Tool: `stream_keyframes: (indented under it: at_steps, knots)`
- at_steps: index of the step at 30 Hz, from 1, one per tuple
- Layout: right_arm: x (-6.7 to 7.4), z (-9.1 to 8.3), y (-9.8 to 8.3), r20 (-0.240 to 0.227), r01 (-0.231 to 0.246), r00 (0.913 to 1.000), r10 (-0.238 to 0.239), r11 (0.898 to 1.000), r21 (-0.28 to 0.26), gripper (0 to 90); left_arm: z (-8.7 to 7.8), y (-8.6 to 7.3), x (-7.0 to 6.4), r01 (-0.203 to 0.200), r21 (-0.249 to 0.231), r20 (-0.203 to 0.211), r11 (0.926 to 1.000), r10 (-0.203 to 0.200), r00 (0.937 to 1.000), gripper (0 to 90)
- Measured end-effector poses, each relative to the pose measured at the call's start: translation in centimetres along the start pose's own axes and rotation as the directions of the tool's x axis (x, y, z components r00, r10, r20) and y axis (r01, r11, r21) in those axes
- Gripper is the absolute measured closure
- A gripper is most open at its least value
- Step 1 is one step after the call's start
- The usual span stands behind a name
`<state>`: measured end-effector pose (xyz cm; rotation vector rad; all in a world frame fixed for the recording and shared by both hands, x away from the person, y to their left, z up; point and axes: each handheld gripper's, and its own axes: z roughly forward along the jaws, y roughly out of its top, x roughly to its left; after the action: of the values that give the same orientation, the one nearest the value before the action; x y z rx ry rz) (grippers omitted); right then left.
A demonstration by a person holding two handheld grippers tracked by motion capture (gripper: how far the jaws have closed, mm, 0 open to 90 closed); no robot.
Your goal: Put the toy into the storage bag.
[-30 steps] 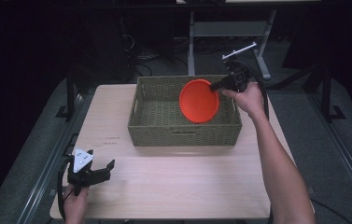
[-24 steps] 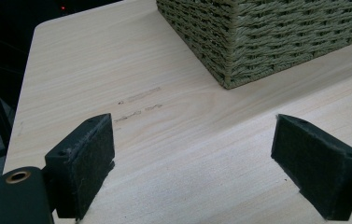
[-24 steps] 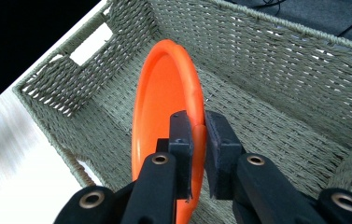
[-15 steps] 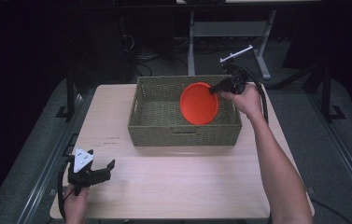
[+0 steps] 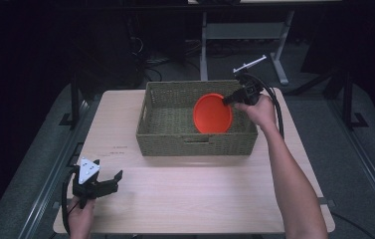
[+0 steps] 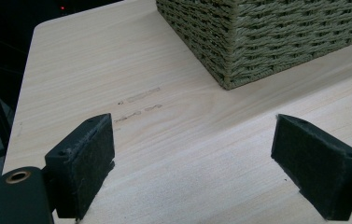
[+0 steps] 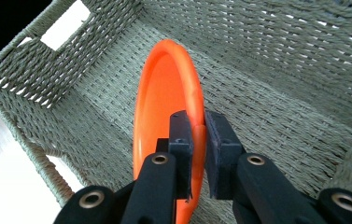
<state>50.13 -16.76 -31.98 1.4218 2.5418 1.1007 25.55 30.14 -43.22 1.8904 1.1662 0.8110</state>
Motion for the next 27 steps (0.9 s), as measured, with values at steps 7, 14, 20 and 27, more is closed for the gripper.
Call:
stream_keyframes:
  at_steps: [7,14,20,27]
  knots:
    - [-0.1,1.2,-0.6,-0.009,-0.021,0.9997,0.021,1.000,0.008,81.3,-0.1,0.0,0.0,0.001,0.003,0.001,1.0000,-0.001,1.0000,12.8]
    - [-0.2,2.2,-0.8,-0.011,-0.021,0.9997,0.021,0.999,0.038,81.2,0.0,0.0,0.0,0.000,0.003,0.002,1.0000,0.000,1.0000,12.8]
    - [-0.1,2.9,-0.9,0.000,-0.011,0.9999,0.011,0.998,0.067,80.9,-0.1,0.0,0.0,0.005,0.001,-0.001,1.0000,-0.005,1.0000,12.8]
    - [-0.1,3.2,-1.0,0.011,-0.006,0.9999,0.005,0.996,0.086,80.4,-0.1,0.0,0.0,0.002,0.004,0.001,1.0000,-0.002,1.0000,12.8]
